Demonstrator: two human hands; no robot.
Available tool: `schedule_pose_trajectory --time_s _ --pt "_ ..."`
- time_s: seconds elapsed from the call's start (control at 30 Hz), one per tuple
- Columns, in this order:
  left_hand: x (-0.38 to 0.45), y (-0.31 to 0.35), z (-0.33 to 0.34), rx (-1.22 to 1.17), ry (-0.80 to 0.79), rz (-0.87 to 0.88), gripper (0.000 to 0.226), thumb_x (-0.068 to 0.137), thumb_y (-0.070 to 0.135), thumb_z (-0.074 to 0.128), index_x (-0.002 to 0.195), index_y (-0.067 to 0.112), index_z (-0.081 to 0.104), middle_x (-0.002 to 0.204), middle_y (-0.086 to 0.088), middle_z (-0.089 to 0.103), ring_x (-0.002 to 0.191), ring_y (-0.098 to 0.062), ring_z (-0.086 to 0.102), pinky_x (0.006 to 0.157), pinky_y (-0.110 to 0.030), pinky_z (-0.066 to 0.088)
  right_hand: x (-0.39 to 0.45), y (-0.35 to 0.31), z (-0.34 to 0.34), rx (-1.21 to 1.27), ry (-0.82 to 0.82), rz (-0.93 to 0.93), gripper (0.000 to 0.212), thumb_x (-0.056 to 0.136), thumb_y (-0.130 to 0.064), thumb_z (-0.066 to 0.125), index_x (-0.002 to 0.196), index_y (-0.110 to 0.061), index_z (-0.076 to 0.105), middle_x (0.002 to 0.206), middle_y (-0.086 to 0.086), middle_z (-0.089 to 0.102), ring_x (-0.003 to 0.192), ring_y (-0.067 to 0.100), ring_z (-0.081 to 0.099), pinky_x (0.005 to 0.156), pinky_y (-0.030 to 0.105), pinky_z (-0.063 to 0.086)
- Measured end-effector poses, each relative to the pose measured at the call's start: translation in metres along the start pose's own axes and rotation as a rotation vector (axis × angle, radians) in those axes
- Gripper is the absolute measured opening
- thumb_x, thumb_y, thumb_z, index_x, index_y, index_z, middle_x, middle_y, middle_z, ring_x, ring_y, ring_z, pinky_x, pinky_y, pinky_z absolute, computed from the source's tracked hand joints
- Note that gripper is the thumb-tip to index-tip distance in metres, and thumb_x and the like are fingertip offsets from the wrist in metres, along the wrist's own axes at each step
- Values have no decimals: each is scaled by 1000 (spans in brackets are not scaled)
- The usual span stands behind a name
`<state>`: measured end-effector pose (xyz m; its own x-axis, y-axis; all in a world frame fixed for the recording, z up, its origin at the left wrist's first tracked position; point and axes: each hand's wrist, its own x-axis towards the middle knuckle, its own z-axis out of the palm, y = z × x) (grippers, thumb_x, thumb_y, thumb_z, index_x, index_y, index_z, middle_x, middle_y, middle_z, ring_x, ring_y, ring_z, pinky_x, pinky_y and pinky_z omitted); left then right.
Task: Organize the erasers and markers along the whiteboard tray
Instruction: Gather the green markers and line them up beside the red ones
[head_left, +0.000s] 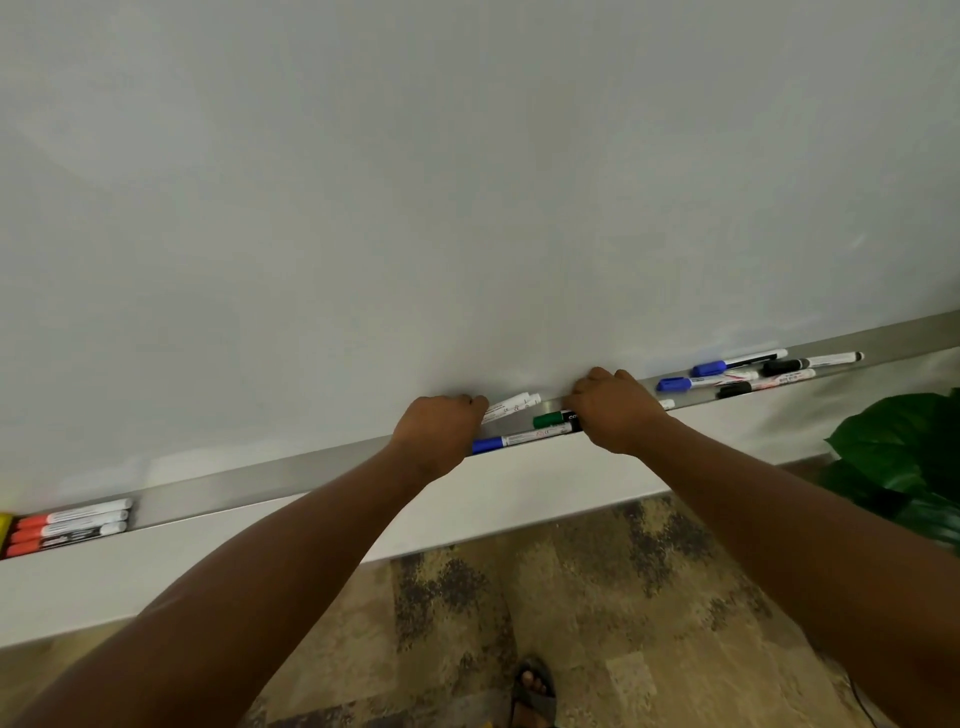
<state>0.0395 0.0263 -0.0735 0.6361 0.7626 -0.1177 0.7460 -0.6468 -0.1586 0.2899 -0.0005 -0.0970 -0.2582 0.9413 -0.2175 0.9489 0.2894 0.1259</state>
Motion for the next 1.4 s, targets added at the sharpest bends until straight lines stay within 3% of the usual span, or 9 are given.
schedule_pose_trajectory --time_s 0.33,0.53,0.8,1.07,1.23,1.4 --pt "-20 -20 6 -13 6 -55 34 90 22 56 122 19 47 110 -4 65 85 -24 65 58 -31 40 10 -13 -5 -53 -17 -10 28 88 -12 55 111 -25 63 101 -2 65 103 20 52 84 32 45" --pt "-42 -38 8 -16 6 -97 32 87 14 55 118 17 50 106 -5 65 87 -27 64 60 -31 39 5 -17 1 -89 152 -63 34 88 -13 57 121 -20 60 114 1 64 109 24 51 86 35 44" --pt "-80 -86 27 -18 0 -186 26 84 14 55 108 20 52 98 -1 65 84 -26 64 58 -31 40 5 -32 -18 -121 291 -77 36 78 -11 70 113 -14 64 104 7 68 95 28 56 76 39 50" --pt "-122 -145 48 -48 -30 -238 20 85 20 54 105 26 54 95 2 67 79 -24 65 61 -32 51 30 -107 -47 -101 364 -195 37 73 -8 73 109 -13 65 97 6 67 89 27 57 69 38 50" --pt "-152 -182 52 -36 -53 -238 20 89 24 50 108 27 55 96 2 67 81 -24 63 62 -30 46 46 -166 -60 -107 424 -275 26 74 -10 72 99 -14 68 85 4 67 80 26 57 60 33 43" --pt "-187 -215 55 -52 -111 -253 23 90 24 50 112 29 54 99 1 67 87 -25 63 64 -31 43 63 -225 -66 -71 408 -315 27 77 -11 68 104 -17 66 91 2 66 83 24 57 64 32 41"
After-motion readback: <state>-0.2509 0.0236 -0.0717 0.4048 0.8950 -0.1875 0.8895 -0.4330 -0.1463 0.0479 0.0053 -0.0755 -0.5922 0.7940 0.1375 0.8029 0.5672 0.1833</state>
